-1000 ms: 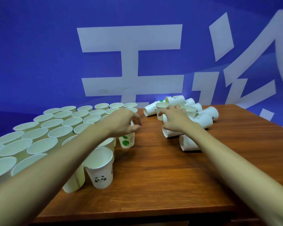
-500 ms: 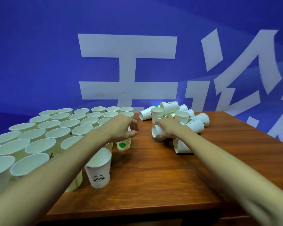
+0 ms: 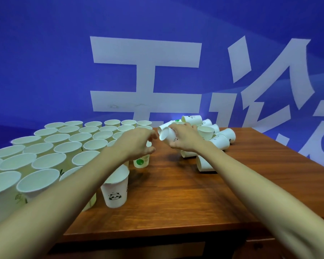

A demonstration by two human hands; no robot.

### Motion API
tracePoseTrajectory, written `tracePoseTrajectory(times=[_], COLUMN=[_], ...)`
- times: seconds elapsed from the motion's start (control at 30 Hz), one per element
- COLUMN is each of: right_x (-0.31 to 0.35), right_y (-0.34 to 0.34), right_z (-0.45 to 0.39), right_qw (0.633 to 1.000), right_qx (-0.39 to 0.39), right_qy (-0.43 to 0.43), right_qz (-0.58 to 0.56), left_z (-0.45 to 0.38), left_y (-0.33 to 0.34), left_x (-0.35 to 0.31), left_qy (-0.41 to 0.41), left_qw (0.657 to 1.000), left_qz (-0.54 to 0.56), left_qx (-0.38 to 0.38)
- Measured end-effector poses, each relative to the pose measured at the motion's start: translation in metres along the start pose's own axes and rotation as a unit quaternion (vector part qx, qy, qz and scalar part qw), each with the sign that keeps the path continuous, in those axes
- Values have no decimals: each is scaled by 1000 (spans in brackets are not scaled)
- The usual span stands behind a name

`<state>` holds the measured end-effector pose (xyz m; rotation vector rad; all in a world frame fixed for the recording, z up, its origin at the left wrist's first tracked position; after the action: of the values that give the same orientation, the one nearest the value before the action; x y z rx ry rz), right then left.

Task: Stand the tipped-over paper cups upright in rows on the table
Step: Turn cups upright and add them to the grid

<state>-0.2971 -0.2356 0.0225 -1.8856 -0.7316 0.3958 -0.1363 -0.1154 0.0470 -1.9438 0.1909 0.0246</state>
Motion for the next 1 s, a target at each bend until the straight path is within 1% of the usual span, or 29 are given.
tracePoseTrajectory(times=[0.07,0.1,0.13,0.17,0.23,0.3,0.4,0.47,0.57,0.6,0.63,0.77,0.83,0.9,0.93,1.0], right_x=[3,4,6,9,15,22,34,41,51,53,55,57,56,54,54,51], right_y=[-3,-5,-6,-7,-6,-5,0,1,4,6,8,18,25,31,32,35], right_z=[3,5,7,8,12,15,20,26,34,37,40,50,54,56,58,62], right_qw=[997,990,975,951,895,841,759,691,586,561,543,502,498,522,542,588], right_qx=[-43,-62,-78,-89,-106,-118,-113,-93,-50,-34,-18,21,32,50,59,78], right_qy=[34,59,87,118,168,199,207,202,194,194,193,200,203,186,171,142], right_qz=[-58,-113,-188,-270,-400,-489,-606,-688,-785,-804,-817,-841,-843,-831,-820,-792], left_z=[2,2,3,4,6,8,9,9,9,9,10,15,16,17,17,19], left_y=[0,-1,-2,-3,-4,-5,-4,-2,-1,-2,-3,-10,-12,-14,-15,-18], left_x=[0,-1,-2,-4,-7,-10,-11,-8,-3,-1,-1,3,5,6,5,3], left_qy=[-6,-10,-14,-19,-25,-23,-41,-69,-97,-95,-90,-75,-69,-58,-51,-32], left_qw=[1000,1000,1000,999,998,996,993,991,988,986,984,971,969,969,970,978], left_qz=[2,3,4,7,11,11,5,12,54,74,100,203,215,208,200,182], left_qx=[-13,-19,-26,-34,-56,-80,-109,-115,-111,-113,-116,-102,-103,-122,-125,-100])
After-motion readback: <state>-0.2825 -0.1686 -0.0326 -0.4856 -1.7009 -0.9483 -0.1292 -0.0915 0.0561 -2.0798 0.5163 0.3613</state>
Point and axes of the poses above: each hand's wrist, its own z-axis away from the middle knuckle, its own y-axis out of the palm, x = y × z, the point moved 2 cm from there along -z, towards the middle knuckle, and after that the axes turned 5 degrees about -y, right-handed, at the moved point
